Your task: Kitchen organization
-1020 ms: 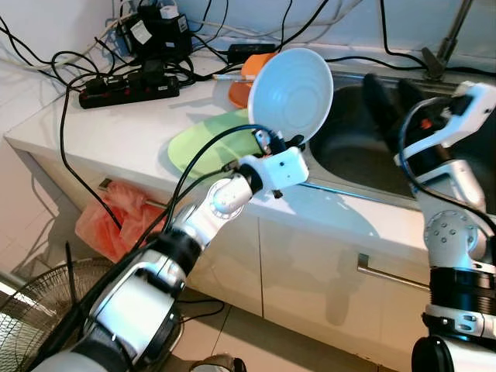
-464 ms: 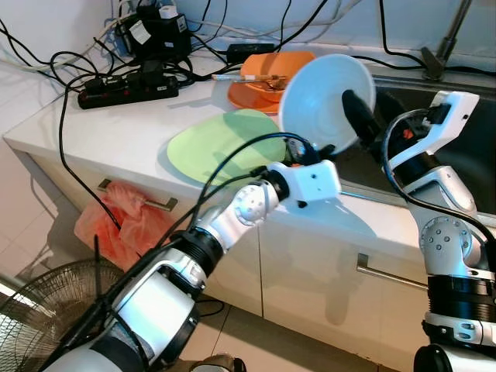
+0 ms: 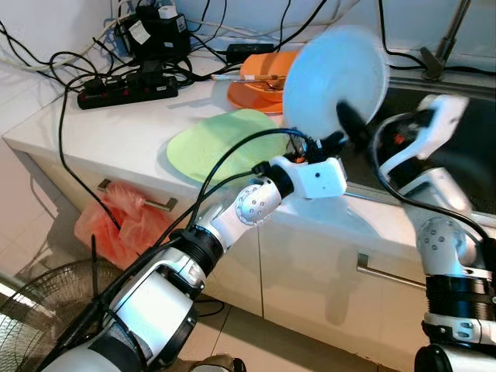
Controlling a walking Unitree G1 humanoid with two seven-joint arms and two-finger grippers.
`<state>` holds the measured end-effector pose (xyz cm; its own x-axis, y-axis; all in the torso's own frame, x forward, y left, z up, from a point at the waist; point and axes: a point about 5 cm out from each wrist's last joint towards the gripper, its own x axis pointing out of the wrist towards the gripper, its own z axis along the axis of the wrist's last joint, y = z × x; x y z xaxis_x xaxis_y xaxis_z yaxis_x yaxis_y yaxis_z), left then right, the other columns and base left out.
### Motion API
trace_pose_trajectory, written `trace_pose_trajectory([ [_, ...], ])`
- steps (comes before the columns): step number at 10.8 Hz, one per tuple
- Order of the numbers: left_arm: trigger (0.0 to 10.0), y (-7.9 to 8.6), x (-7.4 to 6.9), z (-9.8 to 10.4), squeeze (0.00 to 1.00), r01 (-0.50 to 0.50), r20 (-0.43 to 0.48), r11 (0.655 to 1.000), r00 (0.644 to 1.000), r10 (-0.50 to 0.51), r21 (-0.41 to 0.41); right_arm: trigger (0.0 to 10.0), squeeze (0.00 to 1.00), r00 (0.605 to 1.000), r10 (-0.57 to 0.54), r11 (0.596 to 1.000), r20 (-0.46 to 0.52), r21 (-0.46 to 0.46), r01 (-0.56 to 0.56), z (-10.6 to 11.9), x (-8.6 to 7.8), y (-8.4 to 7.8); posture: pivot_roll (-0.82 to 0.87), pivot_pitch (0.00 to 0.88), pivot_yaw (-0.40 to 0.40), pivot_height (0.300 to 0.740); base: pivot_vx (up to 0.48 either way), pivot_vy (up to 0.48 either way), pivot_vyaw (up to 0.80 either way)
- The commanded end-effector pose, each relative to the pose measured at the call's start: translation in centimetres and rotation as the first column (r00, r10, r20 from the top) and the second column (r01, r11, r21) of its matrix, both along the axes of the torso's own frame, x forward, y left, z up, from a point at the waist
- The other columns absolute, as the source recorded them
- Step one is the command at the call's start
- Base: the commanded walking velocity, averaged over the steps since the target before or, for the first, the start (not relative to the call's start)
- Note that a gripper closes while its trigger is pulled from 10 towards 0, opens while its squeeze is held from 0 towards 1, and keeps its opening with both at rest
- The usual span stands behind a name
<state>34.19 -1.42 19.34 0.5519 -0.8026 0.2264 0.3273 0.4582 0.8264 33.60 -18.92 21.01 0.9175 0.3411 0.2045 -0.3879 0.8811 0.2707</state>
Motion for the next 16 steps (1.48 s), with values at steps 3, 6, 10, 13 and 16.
trace_pose_trajectory([
  [3,0.0,-0.3,-0.8,0.5,0.0,0.04,0.068,0.998,0.997,-0.037,-0.038,0.0,0.0,0.996,-0.074,0.997,-0.053,-0.005,0.074,0.4,1.1,-0.8,0.12,0.042,0.097,0.74,0.0,0.0,0.0],
  [6,0.0,-0.2,-1.1,-0.2,0.0,0.041,0.074,0.999,0.997,-0.039,-0.022,0.0,0.0,0.99,-0.12,0.992,-0.068,-0.036,0.118,0.7,1.4,-1.0,0.12,0.045,0.093,0.74,0.0,0.0,0.0],
  [10,0.0,0.0,-1.1,-0.5,0.0,0.04,0.089,0.999,0.995,-0.039,0.0,0.0,0.0,0.982,-0.138,0.99,-0.131,-0.045,0.133,0.9,1.8,-1.3,0.12,0.045,0.09,0.74,0.0,0.0,0.0],
  [13,0.0,0.1,-1.2,-0.7,0.0,0.043,0.104,0.999,0.994,-0.045,0.015,0.0,0.0,0.953,-0.074,0.995,-0.295,-0.089,0.05,-0.3,1.9,-2.0,0.11,0.049,0.08,0.74,0.0,0.0,0.0],
  [16,3.1,0.1,-1.3,-0.8,0.0,0.039,0.117,0.999,0.992,-0.041,0.021,0.0,0.0,0.936,-0.022,0.992,-0.352,-0.122,-0.022,0.1,2.1,-2.2,0.11,0.048,0.079,0.74,0.0,0.0,0.0],
])
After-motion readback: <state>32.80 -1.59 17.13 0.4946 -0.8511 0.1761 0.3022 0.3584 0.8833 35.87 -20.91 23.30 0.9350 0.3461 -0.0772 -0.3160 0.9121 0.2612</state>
